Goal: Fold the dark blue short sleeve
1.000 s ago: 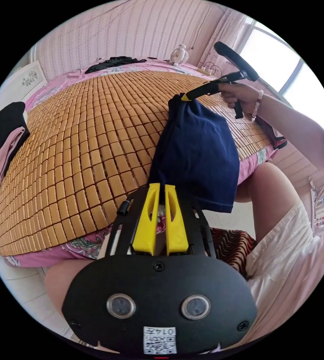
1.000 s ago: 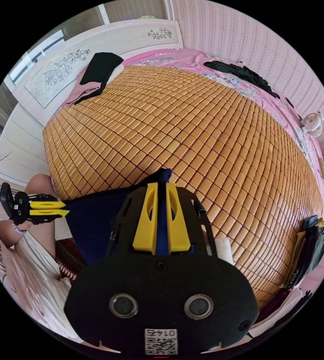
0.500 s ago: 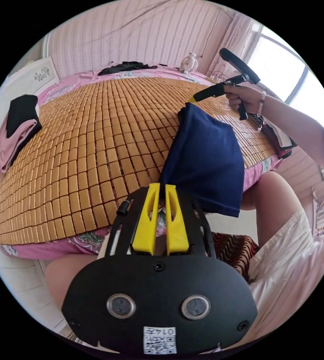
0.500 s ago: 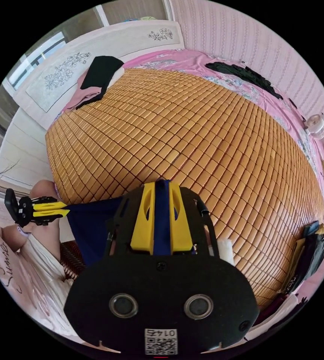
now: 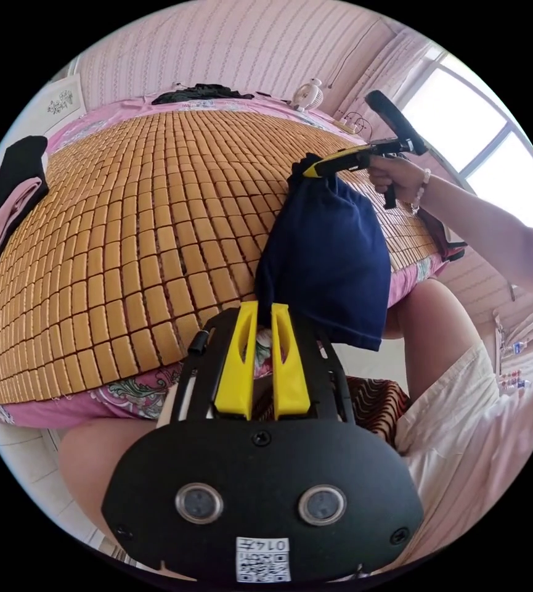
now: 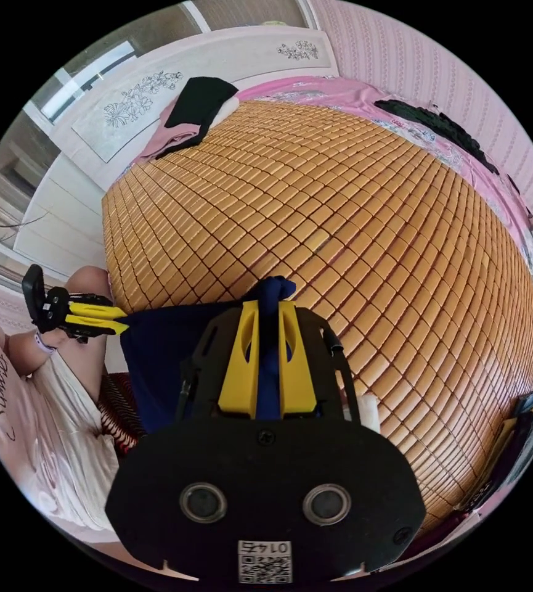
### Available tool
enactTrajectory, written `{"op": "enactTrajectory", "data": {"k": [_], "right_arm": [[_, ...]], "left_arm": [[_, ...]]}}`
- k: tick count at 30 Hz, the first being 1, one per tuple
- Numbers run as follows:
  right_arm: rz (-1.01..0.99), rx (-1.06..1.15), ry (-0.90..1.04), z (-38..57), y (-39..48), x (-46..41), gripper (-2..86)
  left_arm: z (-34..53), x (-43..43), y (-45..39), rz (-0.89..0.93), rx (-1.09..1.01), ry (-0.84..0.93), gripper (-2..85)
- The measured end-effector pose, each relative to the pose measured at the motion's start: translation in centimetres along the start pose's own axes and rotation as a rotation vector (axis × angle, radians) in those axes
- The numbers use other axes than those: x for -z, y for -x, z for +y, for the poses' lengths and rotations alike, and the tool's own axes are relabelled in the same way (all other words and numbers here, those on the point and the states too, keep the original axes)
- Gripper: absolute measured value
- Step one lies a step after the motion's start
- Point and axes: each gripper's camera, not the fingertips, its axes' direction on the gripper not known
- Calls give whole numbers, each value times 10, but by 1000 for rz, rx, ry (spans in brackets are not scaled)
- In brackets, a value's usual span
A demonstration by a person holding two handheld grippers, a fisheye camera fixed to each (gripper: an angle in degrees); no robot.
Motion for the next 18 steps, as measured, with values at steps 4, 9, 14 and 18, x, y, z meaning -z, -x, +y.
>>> {"op": "enactTrajectory", "data": {"k": [4,9,14,18], "right_arm": [[-52,-33,-168,60,7,66,50],[-32,-140,-342,151,14,142,48],[-20,-252,-546,239,14,208,45],[30,-293,-668,290,0,256,44]], "left_arm": [[-12,8,-10,-6,-12,-10,27],[-24,64,-40,100,-108,-166,13],[-56,129,-99,138,-320,-292,8],[-102,155,-142,136,-444,-344,7]]}}
